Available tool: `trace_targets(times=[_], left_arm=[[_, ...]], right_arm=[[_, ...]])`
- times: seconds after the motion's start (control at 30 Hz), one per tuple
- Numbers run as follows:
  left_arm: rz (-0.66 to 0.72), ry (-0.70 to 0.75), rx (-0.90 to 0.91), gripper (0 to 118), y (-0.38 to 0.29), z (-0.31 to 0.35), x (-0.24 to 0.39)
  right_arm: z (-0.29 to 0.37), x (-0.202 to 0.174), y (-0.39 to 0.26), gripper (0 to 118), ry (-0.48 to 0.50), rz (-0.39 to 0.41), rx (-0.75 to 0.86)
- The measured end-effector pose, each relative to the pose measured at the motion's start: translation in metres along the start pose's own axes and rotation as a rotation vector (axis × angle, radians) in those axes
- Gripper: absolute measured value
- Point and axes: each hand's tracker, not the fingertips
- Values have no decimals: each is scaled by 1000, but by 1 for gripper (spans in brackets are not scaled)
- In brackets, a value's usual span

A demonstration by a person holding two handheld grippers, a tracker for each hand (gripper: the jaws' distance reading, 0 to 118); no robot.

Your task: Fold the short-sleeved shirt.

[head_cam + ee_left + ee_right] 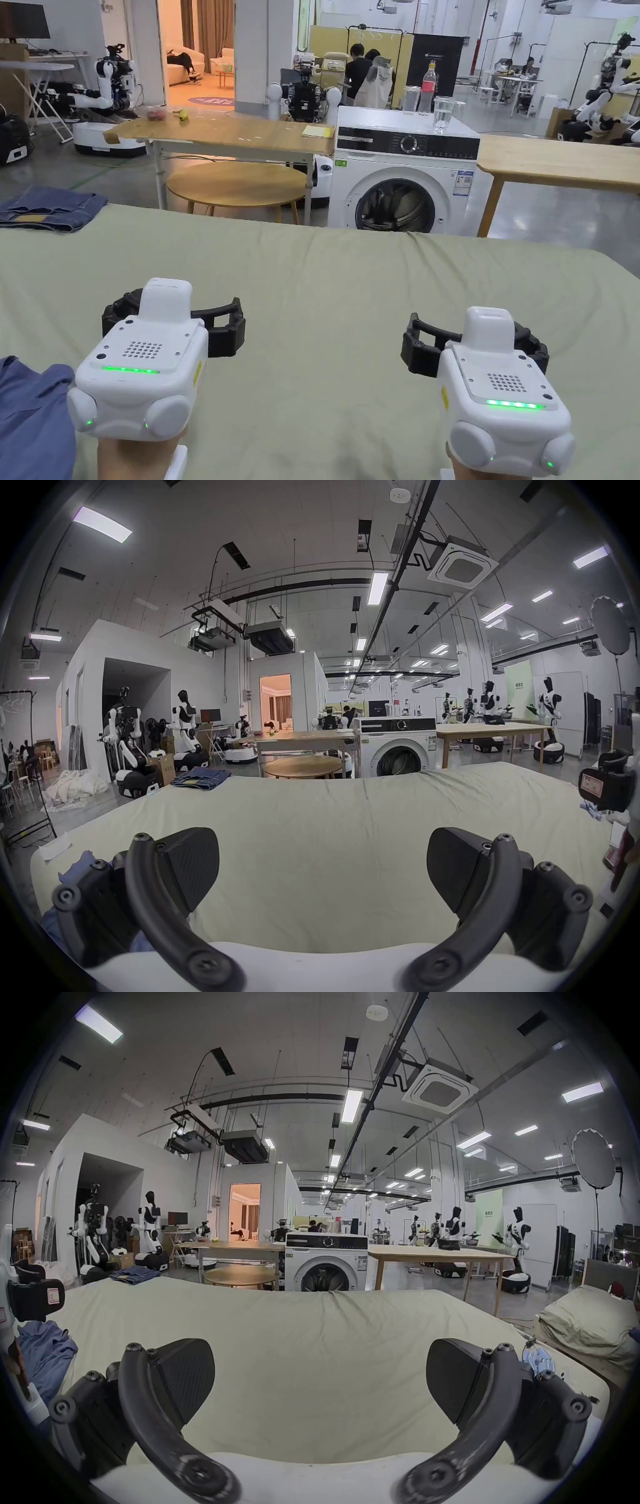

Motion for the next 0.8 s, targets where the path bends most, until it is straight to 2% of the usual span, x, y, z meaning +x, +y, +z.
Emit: trace_targets(times=[0.8], left_arm=[[17,7,-5,117,5,1,0]], right_arm=[[1,-3,0,118,-5,-4,0]])
